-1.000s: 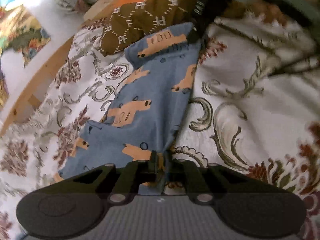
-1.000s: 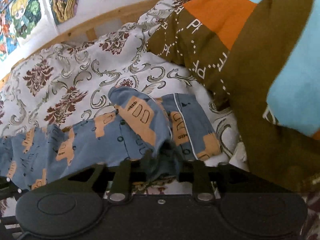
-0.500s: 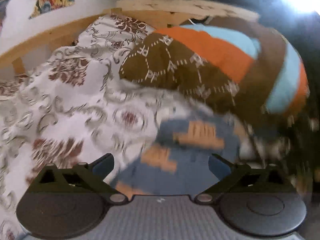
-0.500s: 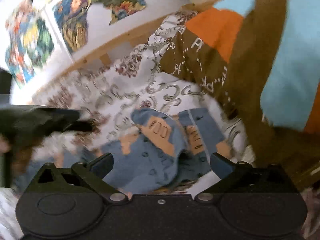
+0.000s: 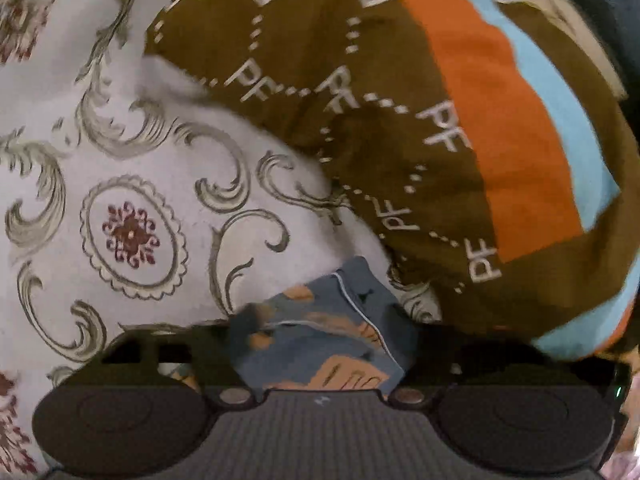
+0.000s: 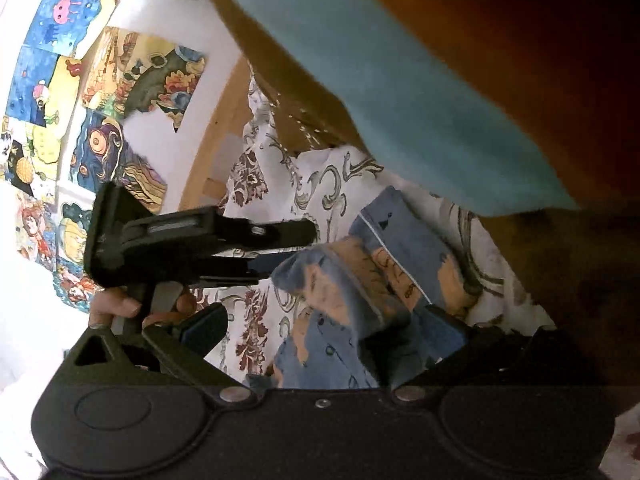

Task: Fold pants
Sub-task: 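Fold the pants end toward the striped pillow with both grippers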

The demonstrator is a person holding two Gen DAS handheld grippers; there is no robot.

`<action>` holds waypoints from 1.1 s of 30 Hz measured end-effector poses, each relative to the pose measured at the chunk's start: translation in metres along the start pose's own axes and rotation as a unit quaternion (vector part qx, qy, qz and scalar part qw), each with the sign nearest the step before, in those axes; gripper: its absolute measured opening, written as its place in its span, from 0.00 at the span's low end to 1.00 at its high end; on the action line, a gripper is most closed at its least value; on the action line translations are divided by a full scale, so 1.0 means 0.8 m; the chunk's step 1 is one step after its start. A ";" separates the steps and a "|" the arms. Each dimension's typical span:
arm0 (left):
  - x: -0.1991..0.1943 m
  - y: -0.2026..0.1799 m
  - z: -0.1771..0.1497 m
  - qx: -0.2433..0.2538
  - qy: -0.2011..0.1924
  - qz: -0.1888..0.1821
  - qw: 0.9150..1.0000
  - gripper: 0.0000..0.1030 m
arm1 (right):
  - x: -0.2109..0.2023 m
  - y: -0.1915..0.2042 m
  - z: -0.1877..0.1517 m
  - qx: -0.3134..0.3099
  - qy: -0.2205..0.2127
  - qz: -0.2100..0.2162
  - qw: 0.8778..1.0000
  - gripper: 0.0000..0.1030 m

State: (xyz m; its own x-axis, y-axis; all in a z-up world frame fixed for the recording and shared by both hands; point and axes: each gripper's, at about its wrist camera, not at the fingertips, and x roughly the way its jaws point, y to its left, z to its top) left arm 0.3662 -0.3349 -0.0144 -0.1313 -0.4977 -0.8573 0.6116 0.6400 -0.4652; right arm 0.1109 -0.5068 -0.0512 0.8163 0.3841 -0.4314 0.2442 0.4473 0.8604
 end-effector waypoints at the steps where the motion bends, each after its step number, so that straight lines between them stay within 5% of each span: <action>1: 0.002 0.000 0.000 -0.008 0.006 0.008 1.000 0.48 | 0.001 0.001 -0.001 0.002 0.004 0.003 1.000 0.94; 7: -0.007 -0.015 0.000 0.008 0.006 0.025 1.000 0.26 | 0.008 0.007 -0.006 -0.005 0.018 0.006 1.000 0.75; 9: -0.012 -0.023 0.000 0.027 -0.004 0.024 0.999 0.18 | 0.008 0.015 -0.009 -0.029 0.013 -0.005 0.999 0.52; 11: -0.017 -0.037 -0.001 0.058 -0.017 0.021 0.998 0.15 | -0.001 0.030 -0.015 -0.087 -0.007 -0.030 0.996 0.43; 13: -0.025 -0.055 -0.006 0.110 -0.038 0.009 0.993 0.15 | -0.015 0.054 -0.030 -0.161 -0.033 -0.060 0.985 0.43; 16: -0.040 -0.082 -0.019 0.216 -0.079 -0.021 0.973 0.15 | -0.028 0.080 -0.059 -0.252 -0.057 -0.098 0.961 0.49; 18: -0.037 -0.091 -0.021 0.250 -0.092 -0.025 0.963 0.17 | -0.024 0.089 -0.068 -0.294 -0.062 -0.122 0.946 0.69; 23: 0.014 -0.083 -0.014 0.240 -0.055 0.037 0.968 0.30 | -0.018 0.079 -0.062 -0.308 -0.056 -0.197 0.929 0.80; 26: 0.022 -0.072 -0.008 0.215 -0.033 0.039 0.975 0.32 | -0.011 0.075 -0.065 -0.355 -0.050 -0.276 0.892 0.77; 30: 0.020 -0.063 0.002 0.182 -0.035 0.017 0.983 0.53 | -0.007 0.072 -0.083 -0.422 -0.039 -0.322 0.847 0.74; 33: 0.024 -0.064 0.003 0.188 -0.028 0.024 0.981 0.47 | -0.006 0.078 -0.100 -0.472 -0.044 -0.346 0.810 0.73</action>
State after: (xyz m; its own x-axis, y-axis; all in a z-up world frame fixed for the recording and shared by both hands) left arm 0.3343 -0.3792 -0.0064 -0.0589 -0.5111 -0.8575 0.8619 0.4073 -0.3020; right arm 0.0805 -0.4163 -0.0173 0.6991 -0.2623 -0.6651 0.1843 0.9649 -0.1868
